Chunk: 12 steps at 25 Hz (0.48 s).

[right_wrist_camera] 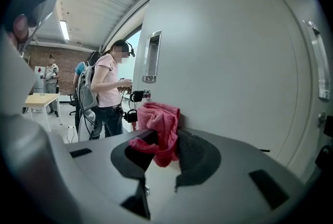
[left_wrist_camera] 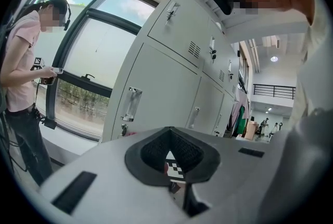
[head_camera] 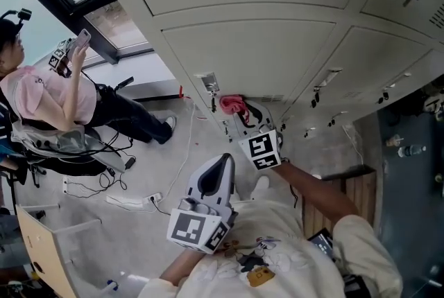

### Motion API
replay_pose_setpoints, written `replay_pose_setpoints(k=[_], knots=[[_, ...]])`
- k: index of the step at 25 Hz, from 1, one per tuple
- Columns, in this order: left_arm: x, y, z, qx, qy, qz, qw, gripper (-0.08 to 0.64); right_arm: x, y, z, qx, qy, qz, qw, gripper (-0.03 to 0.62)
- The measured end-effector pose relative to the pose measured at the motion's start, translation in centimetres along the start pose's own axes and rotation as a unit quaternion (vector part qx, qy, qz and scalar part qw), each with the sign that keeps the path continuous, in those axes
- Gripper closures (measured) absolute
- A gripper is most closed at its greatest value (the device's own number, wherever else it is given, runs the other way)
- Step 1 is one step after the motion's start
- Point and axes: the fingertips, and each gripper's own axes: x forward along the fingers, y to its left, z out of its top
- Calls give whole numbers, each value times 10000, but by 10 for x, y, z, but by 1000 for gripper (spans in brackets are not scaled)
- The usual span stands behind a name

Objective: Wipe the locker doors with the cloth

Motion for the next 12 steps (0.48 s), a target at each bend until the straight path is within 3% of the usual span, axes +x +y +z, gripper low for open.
replay_pose_setpoints(k=[12], knots=[[12,-17,-4,56,93,-350,9993,554,-27,-38,-6,-74,-1,-447,9990,488]])
